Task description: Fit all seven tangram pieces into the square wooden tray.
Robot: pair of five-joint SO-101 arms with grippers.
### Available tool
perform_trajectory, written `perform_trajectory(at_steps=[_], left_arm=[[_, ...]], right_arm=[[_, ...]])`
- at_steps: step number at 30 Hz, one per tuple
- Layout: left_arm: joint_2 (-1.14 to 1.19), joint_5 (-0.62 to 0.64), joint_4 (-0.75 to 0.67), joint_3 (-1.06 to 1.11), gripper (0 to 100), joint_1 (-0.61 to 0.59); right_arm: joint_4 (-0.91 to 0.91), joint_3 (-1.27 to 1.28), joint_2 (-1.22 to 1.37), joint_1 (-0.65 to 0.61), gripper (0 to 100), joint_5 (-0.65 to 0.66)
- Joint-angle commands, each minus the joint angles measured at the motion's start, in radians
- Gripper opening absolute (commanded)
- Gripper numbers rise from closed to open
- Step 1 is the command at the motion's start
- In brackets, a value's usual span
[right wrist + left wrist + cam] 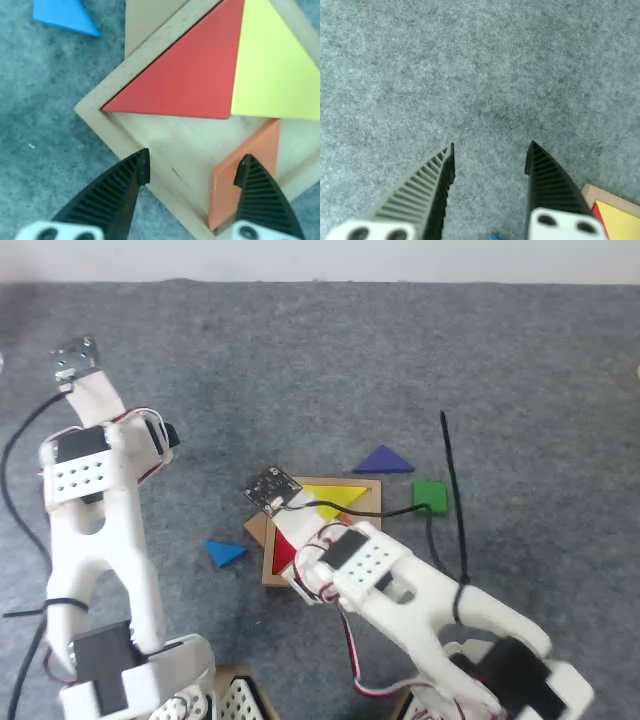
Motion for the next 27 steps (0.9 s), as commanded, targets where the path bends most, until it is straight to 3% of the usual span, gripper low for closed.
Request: perform_trajectory(at_steps=[1,5,21,27], left_arm=[[-0.017,-0.008,-0.021,-0.005,23,-0.006],[-0.017,-0.008,-0.021,-0.005,23,-0.006],[-0.017,-0.006,-0.018,-0.005,23,-0.005],[-0.017,-0.006,-0.018,-0.005,23,-0.005]], right_arm=[[-0.001,0.028,-0.177,0.068,28.1,-0.009],[-0.005,0.069,-0.262,0.154,28.1,-0.060],[-0.068,0.020,0.084,0.113,28.0,-0.058],[-0.073,-0.011,0.111,0.096,19.3,-0.055]])
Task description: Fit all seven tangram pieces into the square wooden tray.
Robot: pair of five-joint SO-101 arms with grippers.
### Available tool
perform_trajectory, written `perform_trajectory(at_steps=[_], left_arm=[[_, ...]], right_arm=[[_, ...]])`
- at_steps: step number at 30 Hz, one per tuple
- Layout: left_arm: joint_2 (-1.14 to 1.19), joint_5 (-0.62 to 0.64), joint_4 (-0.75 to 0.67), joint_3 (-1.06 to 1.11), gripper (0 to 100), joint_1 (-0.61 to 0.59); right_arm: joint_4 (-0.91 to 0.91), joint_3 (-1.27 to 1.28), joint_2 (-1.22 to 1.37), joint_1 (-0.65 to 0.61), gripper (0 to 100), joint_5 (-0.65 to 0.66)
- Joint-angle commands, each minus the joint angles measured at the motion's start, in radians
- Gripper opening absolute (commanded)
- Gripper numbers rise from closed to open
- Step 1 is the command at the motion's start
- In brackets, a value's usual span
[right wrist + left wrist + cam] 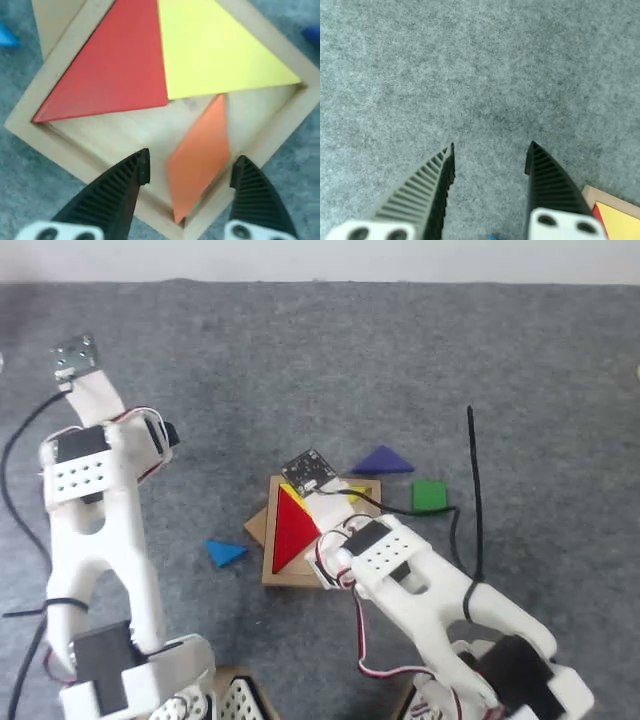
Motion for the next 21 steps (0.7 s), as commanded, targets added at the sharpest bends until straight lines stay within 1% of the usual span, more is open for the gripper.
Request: perform_trajectory(at_steps=[1,6,8,11,16,18,21], left_arm=[[-0.017,-0.006,-0.015,-0.005,23,-0.005],[-0.017,-0.006,-0.015,-0.005,23,-0.005],[-0.017,-0.006,-0.015,-0.005,23,-0.005],[-0.017,-0.006,-0.015,-0.005,23,-0.005],[-0.017,-0.006,-0.014,-0.005,23,-0.005],[-0.017,-0.006,-0.014,-0.005,23,-0.005],[-0.017,-0.006,-0.014,-0.005,23,-0.005]], right_arm=[[-0.025,-0.026,0.035,-0.041,18.8,-0.003],[-0.024,-0.021,0.045,-0.081,17.4,-0.012],[-0.025,-0.021,0.045,-0.074,13.4,-0.028],[-0.027,-0.023,0.047,-0.070,9.7,-0.017],[-0.016,-0.023,0.045,-0.068,9.3,-0.008],[-0.015,-0.023,0.042,-0.061,9.1,0.025],[0.024,-0.032,0.036,-0.007,9.0,0.078]])
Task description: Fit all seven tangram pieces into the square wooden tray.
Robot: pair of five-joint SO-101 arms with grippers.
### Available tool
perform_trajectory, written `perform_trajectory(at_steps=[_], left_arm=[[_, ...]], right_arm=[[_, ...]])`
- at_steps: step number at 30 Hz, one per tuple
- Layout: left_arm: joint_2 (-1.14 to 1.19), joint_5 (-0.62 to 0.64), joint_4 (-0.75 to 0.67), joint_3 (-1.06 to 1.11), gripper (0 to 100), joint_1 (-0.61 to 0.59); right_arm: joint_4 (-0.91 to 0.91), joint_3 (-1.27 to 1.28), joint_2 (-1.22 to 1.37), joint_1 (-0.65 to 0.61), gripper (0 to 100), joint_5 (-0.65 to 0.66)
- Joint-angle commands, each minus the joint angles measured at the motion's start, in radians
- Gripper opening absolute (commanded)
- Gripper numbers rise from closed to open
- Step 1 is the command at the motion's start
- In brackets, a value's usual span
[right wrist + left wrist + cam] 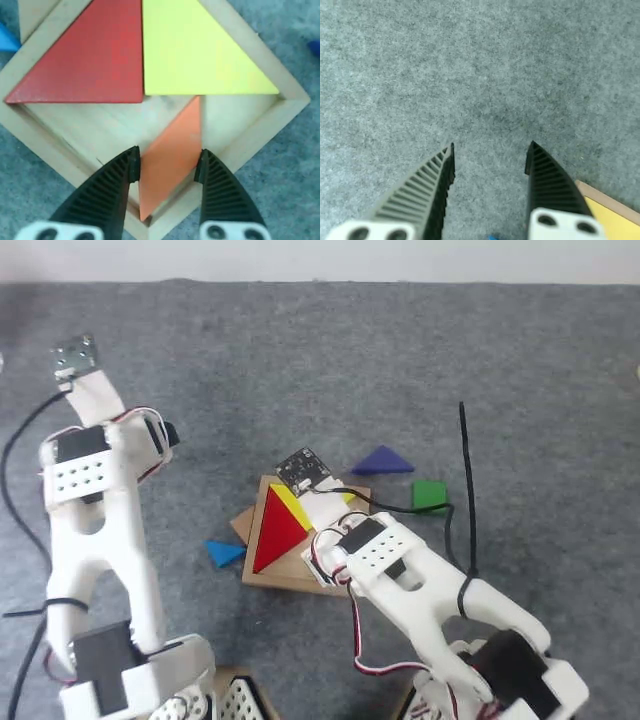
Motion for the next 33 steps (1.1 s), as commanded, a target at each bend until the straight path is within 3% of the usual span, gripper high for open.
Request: perform_trajectory(at_steps=[1,16,21,25,28,33], left_arm=[[-0.017,-0.006,-0.015,-0.005,23,-0.005],[-0.015,-0.008,-0.077,0.041,23,-0.005],[-0.015,-0.008,-0.077,0.042,23,-0.005],[-0.015,-0.008,-0.077,0.042,23,-0.005],[-0.015,-0.008,-0.077,0.042,23,-0.005],[-0.015,-0.008,-0.077,0.041,23,-0.005]], right_arm=[[0.061,-0.032,0.012,0.031,9.0,0.058],[0.318,-0.324,0.010,0.067,9.0,0.310],[0.464,-0.479,0.012,0.073,9.0,0.330],[0.472,-0.466,0.013,0.076,9.0,0.327],[0.414,-0.416,0.013,0.085,9.2,0.256],[0.266,-0.307,0.013,0.085,9.5,-0.035]])
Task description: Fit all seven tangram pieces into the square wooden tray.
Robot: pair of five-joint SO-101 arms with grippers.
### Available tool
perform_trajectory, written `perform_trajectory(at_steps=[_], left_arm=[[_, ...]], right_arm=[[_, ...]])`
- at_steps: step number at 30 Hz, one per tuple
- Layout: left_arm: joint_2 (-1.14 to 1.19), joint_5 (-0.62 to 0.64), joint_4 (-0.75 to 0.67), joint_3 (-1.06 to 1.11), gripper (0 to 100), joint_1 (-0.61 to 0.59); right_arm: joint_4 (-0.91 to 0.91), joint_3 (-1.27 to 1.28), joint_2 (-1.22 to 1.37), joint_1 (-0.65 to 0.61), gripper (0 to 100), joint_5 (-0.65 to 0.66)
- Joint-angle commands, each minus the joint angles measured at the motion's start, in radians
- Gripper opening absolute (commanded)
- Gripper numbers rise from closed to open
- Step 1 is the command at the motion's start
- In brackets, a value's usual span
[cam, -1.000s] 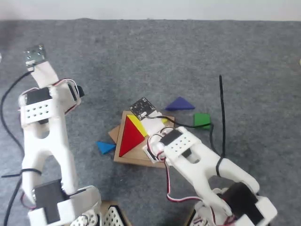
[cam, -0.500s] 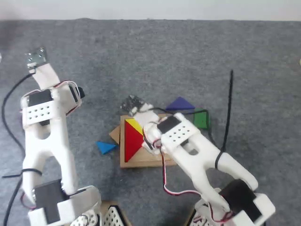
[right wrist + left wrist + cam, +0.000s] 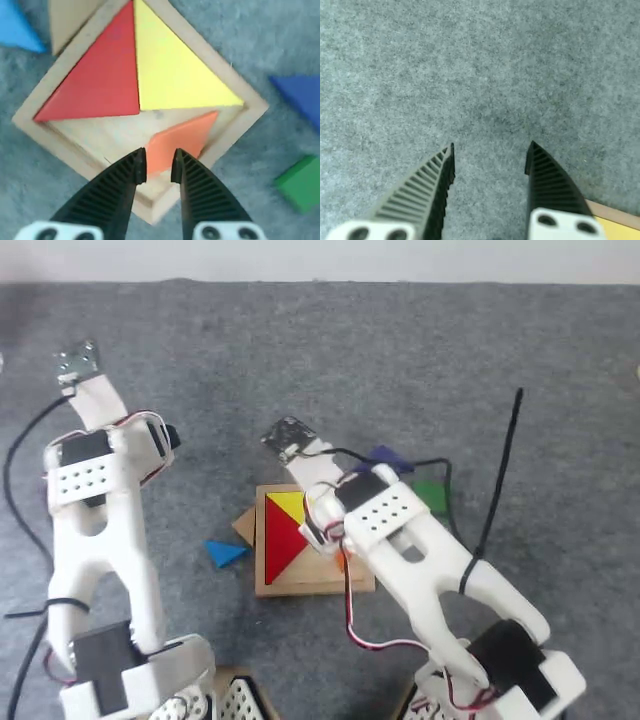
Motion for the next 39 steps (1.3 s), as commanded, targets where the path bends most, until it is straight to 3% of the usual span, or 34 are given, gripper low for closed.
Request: perform_trajectory(at_steps=[1,3,8,11,17,21,39], left_arm=[[-0.015,-0.008,-0.021,-0.005,23,-0.005],[-0.015,-0.008,-0.021,-0.005,23,-0.005],[-0.015,-0.008,-0.021,-0.008,23,-0.005],[-0.015,-0.008,-0.021,-0.008,23,-0.005],[-0.015,-0.008,-0.021,-0.010,23,-0.005],[-0.015,-0.008,-0.021,-0.010,23,-0.005],[-0.015,-0.008,-0.021,-0.010,23,-0.006]], right_arm=[[-0.105,0.021,-0.008,0.022,9.7,-0.184],[-0.124,0.025,-0.008,0.039,12.4,-0.319],[-0.122,0.026,0.001,0.047,26.9,-0.827],[-0.122,0.029,0.002,0.039,30.9,-0.855],[-0.128,0.025,0.002,-0.002,19.9,-0.802],[-0.156,0.017,0.004,-0.044,18.7,-0.804],[-0.131,0.020,0.077,0.008,18.7,-0.807]])
